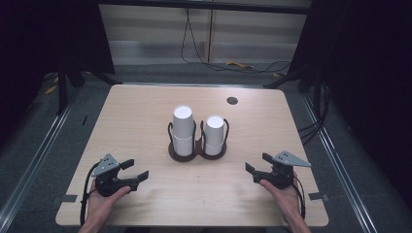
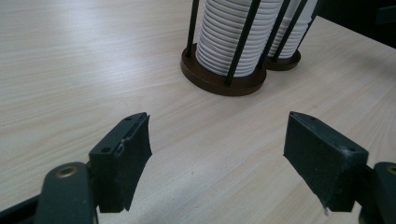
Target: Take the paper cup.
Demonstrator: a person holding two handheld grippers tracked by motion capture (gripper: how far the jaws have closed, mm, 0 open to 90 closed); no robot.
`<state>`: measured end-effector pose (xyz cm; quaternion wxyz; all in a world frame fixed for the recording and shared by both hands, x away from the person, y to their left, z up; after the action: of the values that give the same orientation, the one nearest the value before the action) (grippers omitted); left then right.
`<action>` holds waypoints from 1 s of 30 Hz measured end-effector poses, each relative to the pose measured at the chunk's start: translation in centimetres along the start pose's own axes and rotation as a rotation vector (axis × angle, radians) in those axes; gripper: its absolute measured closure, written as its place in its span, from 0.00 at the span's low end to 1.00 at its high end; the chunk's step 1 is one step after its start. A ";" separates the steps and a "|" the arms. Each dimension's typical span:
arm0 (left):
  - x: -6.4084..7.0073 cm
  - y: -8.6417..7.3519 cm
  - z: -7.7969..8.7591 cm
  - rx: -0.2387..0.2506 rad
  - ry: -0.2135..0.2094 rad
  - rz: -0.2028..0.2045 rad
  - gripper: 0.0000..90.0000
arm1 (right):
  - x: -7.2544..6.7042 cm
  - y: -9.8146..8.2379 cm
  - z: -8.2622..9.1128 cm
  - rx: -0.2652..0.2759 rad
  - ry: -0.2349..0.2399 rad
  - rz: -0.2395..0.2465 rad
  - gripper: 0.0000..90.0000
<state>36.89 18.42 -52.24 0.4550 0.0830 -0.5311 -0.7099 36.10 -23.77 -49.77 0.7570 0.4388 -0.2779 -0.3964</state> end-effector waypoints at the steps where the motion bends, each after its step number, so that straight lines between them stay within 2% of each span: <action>1: 0.0 0.0 0.0 -0.002 -0.004 0.001 0.25 | -0.2 0.2 0.0 0.002 0.001 0.009 0.21; 5: 0.1 -0.2 0.1 -0.005 -0.007 -0.002 0.25 | -0.5 1.0 -0.1 0.008 0.014 0.018 0.21; 7: 0.1 -0.2 0.2 -0.004 -0.009 0.002 0.25 | -0.9 1.8 -0.4 -0.010 0.049 0.026 0.21; 8: 0.1 -0.2 0.2 -0.004 -0.009 0.002 0.25 | -0.9 1.8 -0.4 -0.010 0.049 0.026 0.21; 10: 0.1 -0.3 0.1 -0.011 -0.015 0.003 0.26 | -1.2 2.4 -0.6 -0.001 0.063 0.037 0.21; 11: 0.2 -0.4 0.1 -0.023 -0.017 -0.003 0.26 | -1.4 2.8 -0.6 -0.002 0.059 0.058 0.20; 18: 0.4 -0.3 0.3 -0.012 -0.017 -0.011 0.26 | -1.1 4.1 -1.1 0.014 0.072 0.057 0.19; 20: 0.3 -0.3 0.3 -0.010 -0.013 -0.010 0.26 | -1.3 5.2 -1.2 0.023 0.084 0.080 0.20; 30: 0.4 -0.5 0.6 -0.012 -0.015 -0.010 0.26 | -1.4 7.8 -2.2 0.037 0.137 0.089 0.25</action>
<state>36.02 18.54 -52.24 0.4479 0.0775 -0.5300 -0.7159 39.83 -19.31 -43.95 0.7828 0.4659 -0.2521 -0.3264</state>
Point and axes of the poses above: each handheld gripper's, and its own axes: z roughly backward along the jaws, y roughly out of its top, x roughly to its right, the point moved 7 cm from there along -z, roughly forward along the jaws, and after that the axes turned 11 degrees about z, right-handed, at the moved point
